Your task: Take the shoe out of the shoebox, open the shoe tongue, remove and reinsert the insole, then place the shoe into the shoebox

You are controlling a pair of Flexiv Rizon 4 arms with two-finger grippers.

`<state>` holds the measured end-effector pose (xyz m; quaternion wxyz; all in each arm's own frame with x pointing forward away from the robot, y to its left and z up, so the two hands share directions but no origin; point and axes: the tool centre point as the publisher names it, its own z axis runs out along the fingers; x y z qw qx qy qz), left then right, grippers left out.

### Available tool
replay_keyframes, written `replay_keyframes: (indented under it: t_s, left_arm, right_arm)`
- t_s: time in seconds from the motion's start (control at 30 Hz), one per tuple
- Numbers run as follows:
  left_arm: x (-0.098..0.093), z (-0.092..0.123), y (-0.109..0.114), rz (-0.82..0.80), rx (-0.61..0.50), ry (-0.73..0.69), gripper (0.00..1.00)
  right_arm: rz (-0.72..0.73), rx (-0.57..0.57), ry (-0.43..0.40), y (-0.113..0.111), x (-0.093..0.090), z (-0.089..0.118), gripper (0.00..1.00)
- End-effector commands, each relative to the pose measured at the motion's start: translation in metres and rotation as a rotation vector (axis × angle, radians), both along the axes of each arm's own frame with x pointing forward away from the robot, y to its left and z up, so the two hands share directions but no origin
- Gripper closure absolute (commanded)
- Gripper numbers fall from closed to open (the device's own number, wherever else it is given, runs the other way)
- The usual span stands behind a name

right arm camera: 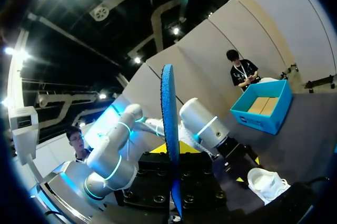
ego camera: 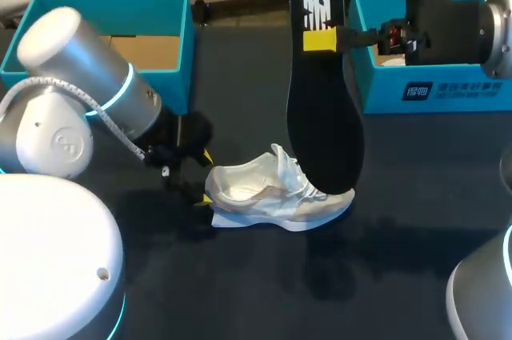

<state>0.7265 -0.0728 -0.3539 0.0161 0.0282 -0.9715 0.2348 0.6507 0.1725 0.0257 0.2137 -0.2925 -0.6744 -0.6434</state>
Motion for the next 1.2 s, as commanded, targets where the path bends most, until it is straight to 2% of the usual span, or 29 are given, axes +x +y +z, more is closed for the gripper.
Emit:
replay_keyframes:
  t_s: [0.03,0.3,0.43,1.0,1.2]
  left_arm:
    - [-0.001,0.005,-0.001,-0.003,0.097,0.003,0.00]
    - [-0.003,0.006,-0.003,-0.006,0.099,-0.004,0.00]
    - [-0.004,0.010,-0.012,-0.007,0.176,-0.041,0.00]
    - [-0.001,0.019,-0.035,-0.008,0.303,-0.081,0.00]
    - [-0.001,0.018,-0.036,-0.006,0.306,-0.089,0.00]
  right_arm:
    - [-0.001,-0.003,0.002,0.002,0.000,0.000,1.00]
    - [-0.001,-0.003,0.002,0.002,0.000,0.000,1.00]
    - [-0.001,-0.003,0.002,0.002,0.000,0.000,1.00]
    - [-0.001,-0.003,0.002,0.002,0.000,0.000,1.00]
    - [-0.001,-0.003,0.002,0.002,0.000,0.000,1.00]
